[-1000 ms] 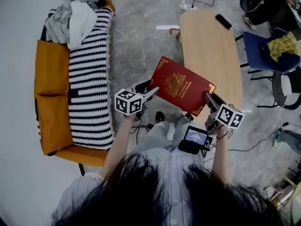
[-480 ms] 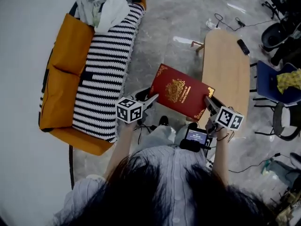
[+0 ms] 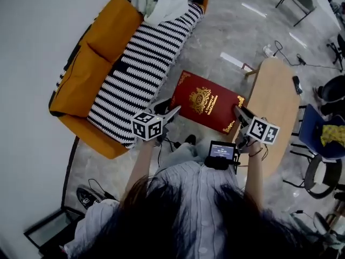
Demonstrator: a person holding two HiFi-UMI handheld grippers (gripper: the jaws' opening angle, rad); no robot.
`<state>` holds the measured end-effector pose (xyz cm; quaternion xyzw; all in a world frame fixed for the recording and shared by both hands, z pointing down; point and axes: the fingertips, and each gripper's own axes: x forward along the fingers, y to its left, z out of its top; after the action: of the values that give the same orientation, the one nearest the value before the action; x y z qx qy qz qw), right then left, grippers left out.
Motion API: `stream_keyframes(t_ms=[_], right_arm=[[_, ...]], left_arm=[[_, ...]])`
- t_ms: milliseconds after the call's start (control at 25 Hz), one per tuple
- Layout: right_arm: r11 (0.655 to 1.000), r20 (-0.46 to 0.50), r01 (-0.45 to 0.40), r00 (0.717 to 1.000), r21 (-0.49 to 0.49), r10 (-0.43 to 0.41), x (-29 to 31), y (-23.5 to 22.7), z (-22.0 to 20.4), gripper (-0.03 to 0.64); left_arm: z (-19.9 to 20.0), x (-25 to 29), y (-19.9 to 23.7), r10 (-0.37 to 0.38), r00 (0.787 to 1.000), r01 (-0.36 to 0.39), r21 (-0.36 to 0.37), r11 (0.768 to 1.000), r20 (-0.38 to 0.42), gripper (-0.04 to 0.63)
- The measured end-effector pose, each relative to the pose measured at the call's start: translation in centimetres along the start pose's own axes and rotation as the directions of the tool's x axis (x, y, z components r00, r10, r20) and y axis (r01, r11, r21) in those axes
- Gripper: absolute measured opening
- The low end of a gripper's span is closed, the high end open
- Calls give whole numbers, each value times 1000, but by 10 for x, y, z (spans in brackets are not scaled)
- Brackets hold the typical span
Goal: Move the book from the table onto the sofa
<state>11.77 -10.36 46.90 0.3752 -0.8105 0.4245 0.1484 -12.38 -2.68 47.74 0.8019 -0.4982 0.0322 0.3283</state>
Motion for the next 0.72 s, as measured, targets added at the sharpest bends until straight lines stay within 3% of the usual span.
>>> stream_keyframes(t_ms=[440,720], right_arm=[[983,-120,-142,984,-119,128,74,56,19,152],[965,-200,-221,961,-143,190,131,87,35,150]], left_arm=[[-8,-54,41,194,974,-176,-145,974,121,212],[5,-72,74,304,938,-268,-212,940,163,212]])
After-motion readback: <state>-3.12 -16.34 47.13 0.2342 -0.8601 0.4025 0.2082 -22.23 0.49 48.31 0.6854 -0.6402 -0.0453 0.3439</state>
